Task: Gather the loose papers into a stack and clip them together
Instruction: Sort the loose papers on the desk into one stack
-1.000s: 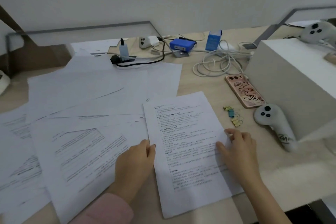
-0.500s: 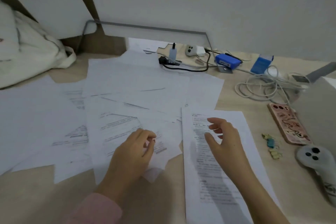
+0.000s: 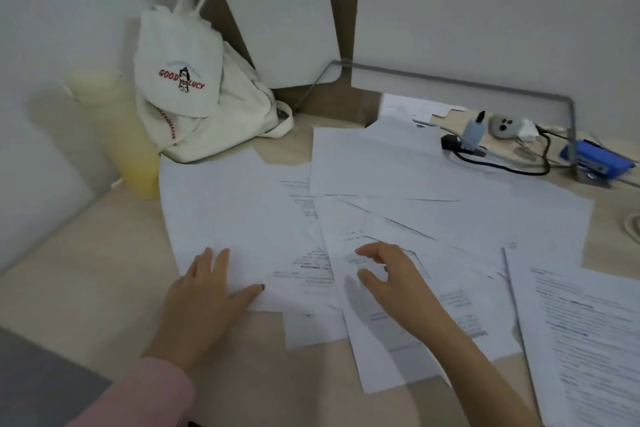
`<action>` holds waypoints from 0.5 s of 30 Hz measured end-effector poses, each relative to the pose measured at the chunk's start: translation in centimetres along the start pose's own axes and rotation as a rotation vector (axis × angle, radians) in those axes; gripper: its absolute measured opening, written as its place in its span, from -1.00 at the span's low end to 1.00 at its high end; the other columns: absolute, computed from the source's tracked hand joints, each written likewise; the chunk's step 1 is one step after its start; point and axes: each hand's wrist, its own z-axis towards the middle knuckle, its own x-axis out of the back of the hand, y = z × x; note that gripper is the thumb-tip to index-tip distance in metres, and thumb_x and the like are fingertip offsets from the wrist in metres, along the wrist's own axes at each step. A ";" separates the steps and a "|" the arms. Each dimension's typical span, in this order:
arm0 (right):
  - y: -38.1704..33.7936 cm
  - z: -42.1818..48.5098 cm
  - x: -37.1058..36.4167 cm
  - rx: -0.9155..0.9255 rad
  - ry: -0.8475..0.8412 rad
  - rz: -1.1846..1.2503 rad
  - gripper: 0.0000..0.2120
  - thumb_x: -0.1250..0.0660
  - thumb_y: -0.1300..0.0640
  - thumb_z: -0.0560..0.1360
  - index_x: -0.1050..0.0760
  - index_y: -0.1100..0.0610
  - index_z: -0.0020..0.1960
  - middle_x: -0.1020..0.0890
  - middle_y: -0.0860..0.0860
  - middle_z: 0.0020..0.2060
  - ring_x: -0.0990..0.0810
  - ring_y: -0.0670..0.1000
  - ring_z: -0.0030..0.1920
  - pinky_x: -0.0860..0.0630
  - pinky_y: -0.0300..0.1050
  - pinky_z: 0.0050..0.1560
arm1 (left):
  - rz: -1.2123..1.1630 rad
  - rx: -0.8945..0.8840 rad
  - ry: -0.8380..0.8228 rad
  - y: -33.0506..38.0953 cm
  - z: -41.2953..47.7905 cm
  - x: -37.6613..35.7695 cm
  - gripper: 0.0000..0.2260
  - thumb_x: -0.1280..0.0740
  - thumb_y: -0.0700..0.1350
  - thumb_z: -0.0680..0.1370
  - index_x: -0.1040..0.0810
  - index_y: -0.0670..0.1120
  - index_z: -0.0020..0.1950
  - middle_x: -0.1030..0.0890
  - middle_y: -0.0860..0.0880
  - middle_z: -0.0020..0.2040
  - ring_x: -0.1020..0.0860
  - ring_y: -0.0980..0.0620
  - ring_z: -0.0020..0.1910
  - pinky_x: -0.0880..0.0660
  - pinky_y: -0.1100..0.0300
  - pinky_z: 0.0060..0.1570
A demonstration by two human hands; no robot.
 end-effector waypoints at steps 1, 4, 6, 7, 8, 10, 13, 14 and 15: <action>-0.6 0.5 -0.8 -0.003 -0.021 -0.004 -0.74 -0.22 0.15 0.54 -0.41 0.03 0.23 -0.40 -0.11 0.10 -0.36 -0.13 0.17 -0.22 -0.36 0.10 | 0.017 -0.002 -0.008 -0.5 0.1 0.0 -0.28 -0.07 0.33 0.48 -0.07 -0.06 0.51 -0.12 -0.12 0.53 -0.13 -0.06 0.51 -0.25 0.05 0.37; -2.0 1.5 -2.9 -0.008 -0.080 -0.029 -0.74 -0.21 0.13 0.55 -0.41 0.03 0.24 -0.41 -0.08 0.12 -0.38 -0.13 0.14 -0.25 -0.34 0.07 | 0.115 -0.105 -0.024 -1.5 0.7 -0.2 -0.40 -0.05 0.24 0.49 -0.43 -0.17 0.31 -0.51 -0.29 0.26 -0.54 -0.20 0.21 -0.58 0.00 -0.11; -2.3 2.0 -3.9 -0.027 -0.109 -0.067 -0.74 -0.21 0.13 0.55 -0.42 0.06 0.24 -0.44 -0.03 0.12 -0.42 -0.06 0.16 -0.30 -0.31 0.06 | 0.219 -0.191 -0.038 -2.1 1.2 -0.7 -0.52 -0.25 0.14 0.34 -0.59 -0.21 0.03 -0.65 -0.30 -0.11 -0.67 -0.22 -0.21 -0.52 0.08 -0.58; -2.2 2.1 -4.4 -0.026 -0.109 -0.104 -0.73 -0.21 0.14 0.55 -0.43 0.07 0.23 -0.45 0.00 0.14 -0.43 -0.02 0.17 -0.31 -0.29 0.09 | 0.229 -0.197 -0.042 -2.2 1.4 -0.7 -0.54 -0.41 0.08 0.22 -0.59 -0.22 -0.03 -0.65 -0.29 -0.18 -0.66 -0.21 -0.29 -0.47 0.12 -0.67; -2.2 2.3 -4.7 -0.023 -0.102 -0.139 -0.73 -0.22 0.15 0.54 -0.44 0.08 0.23 -0.46 0.02 0.15 -0.43 0.00 0.18 -0.32 -0.28 0.13 | 0.247 -0.216 -0.045 -2.4 1.6 -0.8 -0.49 -0.54 -0.02 0.08 -0.57 -0.22 -0.06 -0.65 -0.29 -0.21 -0.66 -0.20 -0.32 -0.44 0.15 -0.70; -2.1 2.6 -4.9 -0.033 -0.081 -0.151 -0.73 -0.24 0.18 0.53 -0.45 0.09 0.22 -0.48 0.01 0.15 -0.44 0.00 0.18 -0.33 -0.26 0.17 | 0.243 -0.234 0.015 -2.8 1.8 -0.8 -0.42 -0.61 -0.20 -0.12 -0.57 -0.21 -0.14 -0.66 -0.24 -0.25 -0.66 -0.14 -0.37 -0.42 0.20 -0.70; -2.0 2.6 -4.6 -0.110 -0.085 -0.032 -0.72 -0.24 0.21 0.52 -0.45 0.08 0.22 -0.51 -0.05 0.10 -0.48 -0.06 0.15 -0.37 -0.36 0.05 | 0.097 -0.218 0.047 -3.2 1.2 1.2 -0.61 -0.57 -0.23 0.12 -0.57 -0.13 -0.10 -0.65 -0.07 -0.24 -0.63 -0.02 -0.35 -0.47 0.16 -0.52; -2.0 2.6 -4.4 -0.131 -0.085 0.011 -0.72 -0.24 0.21 0.53 -0.44 0.07 0.22 -0.53 -0.07 0.10 -0.49 -0.09 0.12 -0.36 -0.43 -0.02 | -0.031 -0.148 0.076 -3.3 1.1 1.8 -0.74 -0.44 -0.19 0.36 -0.53 -0.11 0.02 -0.65 -0.05 -0.15 -0.63 -0.04 -0.25 -0.48 0.12 -0.36; -1.9 2.5 -4.3 -0.145 -0.083 0.047 -0.73 -0.24 0.21 0.53 -0.44 0.07 0.22 -0.54 -0.08 0.11 -0.50 -0.12 0.10 -0.34 -0.48 -0.07 | -0.162 -0.079 0.119 -3.5 1.0 2.2 -0.80 -0.27 -0.16 0.52 -0.49 -0.07 0.14 -0.64 -0.06 -0.06 -0.61 -0.07 -0.14 -0.45 0.12 -0.24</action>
